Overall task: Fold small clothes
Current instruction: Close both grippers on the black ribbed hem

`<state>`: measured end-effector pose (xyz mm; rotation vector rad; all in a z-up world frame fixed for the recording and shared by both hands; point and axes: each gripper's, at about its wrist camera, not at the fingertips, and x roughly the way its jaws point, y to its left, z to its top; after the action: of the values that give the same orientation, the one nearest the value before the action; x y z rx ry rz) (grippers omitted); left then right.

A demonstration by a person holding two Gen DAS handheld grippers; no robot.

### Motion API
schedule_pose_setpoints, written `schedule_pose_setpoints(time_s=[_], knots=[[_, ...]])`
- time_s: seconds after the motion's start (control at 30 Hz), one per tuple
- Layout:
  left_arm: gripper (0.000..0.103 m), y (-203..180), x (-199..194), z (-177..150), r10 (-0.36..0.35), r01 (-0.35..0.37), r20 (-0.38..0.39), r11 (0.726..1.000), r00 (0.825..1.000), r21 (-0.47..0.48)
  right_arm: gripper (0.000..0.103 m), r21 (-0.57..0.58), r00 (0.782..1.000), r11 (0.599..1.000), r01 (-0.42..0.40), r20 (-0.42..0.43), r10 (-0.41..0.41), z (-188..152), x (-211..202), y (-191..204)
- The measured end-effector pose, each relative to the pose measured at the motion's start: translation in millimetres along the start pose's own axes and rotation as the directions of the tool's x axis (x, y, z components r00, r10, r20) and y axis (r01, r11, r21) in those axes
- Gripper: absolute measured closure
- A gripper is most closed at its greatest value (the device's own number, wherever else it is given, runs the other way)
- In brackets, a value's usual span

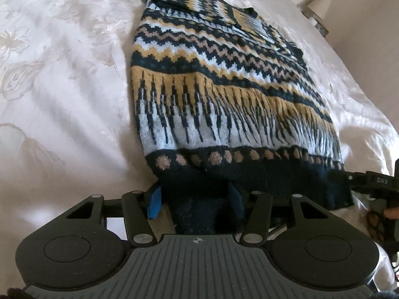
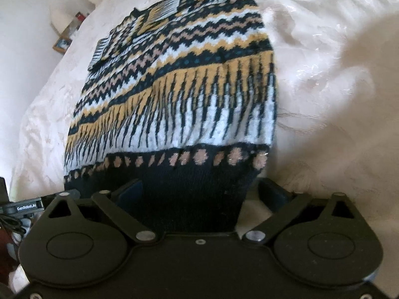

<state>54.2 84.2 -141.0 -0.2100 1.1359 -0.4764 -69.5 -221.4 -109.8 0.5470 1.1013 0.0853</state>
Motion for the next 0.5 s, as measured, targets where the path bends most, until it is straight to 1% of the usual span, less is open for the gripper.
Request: schedule_pose_setpoints(time_s=[0.03,0.07,0.1,0.13,0.17,0.23,0.3,0.33,0.43,0.5], knots=[[0.051,0,0,0,-0.001,0.001,0.003,1.000,1.000,-0.002,0.021,0.007,1.000,1.000,0.003,0.007,-0.003,0,-1,-1],[0.051,1,0,0,-0.003,0.003,0.005,1.000,1.000,-0.007,0.027,0.017,1.000,1.000,0.004,0.014,-0.004,0,-2,-2],[0.051,2,0,0,-0.006,0.006,0.008,1.000,1.000,-0.014,0.039,0.032,1.000,0.999,0.000,0.021,0.000,-1,-3,-5],[0.051,2,-1,-1,-0.009,0.009,0.011,1.000,1.000,-0.022,0.050,0.052,1.000,0.999,-0.011,0.025,0.010,-1,-4,-8],[0.051,4,-1,-1,-0.013,0.013,0.015,0.999,1.000,-0.032,0.055,0.074,0.999,0.997,-0.027,0.026,0.025,-1,-5,-12],[0.051,7,-4,-2,-0.019,0.021,0.026,0.998,0.999,-0.054,0.084,0.114,0.998,0.992,-0.055,0.034,0.052,-2,-5,-17],[0.051,9,-6,-3,-0.021,0.023,0.036,0.997,0.999,-0.067,0.090,0.133,0.997,0.989,-0.069,0.051,0.063,-2,-8,-19],[0.051,9,-7,-3,-0.021,0.024,0.041,0.997,0.999,-0.073,0.091,0.127,0.996,0.990,-0.064,0.067,0.056,-2,-12,-18],[0.051,11,-8,-3,-0.024,0.028,0.048,0.996,0.999,-0.089,0.092,0.107,0.994,0.994,-0.032,0.108,0.020,-2,-23,-14],[0.051,12,-8,-3,-0.028,0.032,0.049,0.995,0.998,-0.095,0.092,0.108,0.993,0.994,-0.022,0.114,0.009,-2,-26,-14]])
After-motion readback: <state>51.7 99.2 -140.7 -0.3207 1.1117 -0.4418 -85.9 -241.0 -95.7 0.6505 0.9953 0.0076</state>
